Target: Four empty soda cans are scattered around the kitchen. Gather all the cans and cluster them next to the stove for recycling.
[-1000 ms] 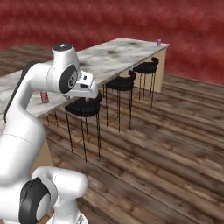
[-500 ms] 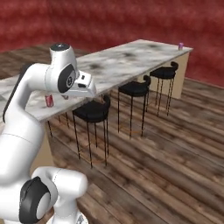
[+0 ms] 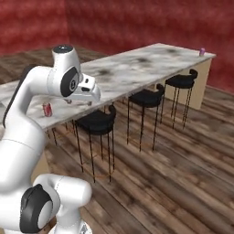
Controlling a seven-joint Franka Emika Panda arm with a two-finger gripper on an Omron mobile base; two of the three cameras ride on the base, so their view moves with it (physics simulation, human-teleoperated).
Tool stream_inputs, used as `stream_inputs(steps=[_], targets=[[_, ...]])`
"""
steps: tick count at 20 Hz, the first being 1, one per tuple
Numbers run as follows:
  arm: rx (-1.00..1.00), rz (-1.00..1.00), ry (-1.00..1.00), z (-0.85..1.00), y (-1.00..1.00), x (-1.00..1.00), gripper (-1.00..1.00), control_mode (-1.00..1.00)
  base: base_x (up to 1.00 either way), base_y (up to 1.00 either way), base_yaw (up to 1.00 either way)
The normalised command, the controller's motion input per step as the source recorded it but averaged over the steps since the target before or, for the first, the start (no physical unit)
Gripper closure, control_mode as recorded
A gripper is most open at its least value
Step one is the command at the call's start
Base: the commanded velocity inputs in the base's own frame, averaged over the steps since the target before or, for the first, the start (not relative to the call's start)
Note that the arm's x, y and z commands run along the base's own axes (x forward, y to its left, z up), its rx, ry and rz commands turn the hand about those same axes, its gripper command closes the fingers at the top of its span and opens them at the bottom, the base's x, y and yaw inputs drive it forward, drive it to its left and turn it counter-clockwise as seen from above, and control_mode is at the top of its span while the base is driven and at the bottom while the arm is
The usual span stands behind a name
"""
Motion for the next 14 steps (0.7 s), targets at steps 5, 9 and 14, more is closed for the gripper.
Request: stream_inputs(steps=[5,9,14], targets=[[0.0,0.0,0.0,0.0,0.0,0.0,-1.0,1.0,0.44,-0.18,0.39],[0.0,0.0,0.0,0.0,0.0,0.0,-1.0,1.0,0.48,-0.16,0.38],[0.0,0.0,0.0,0.0,0.0,0.0,-1.0,1.0,0.44,-0.21,0.3]])
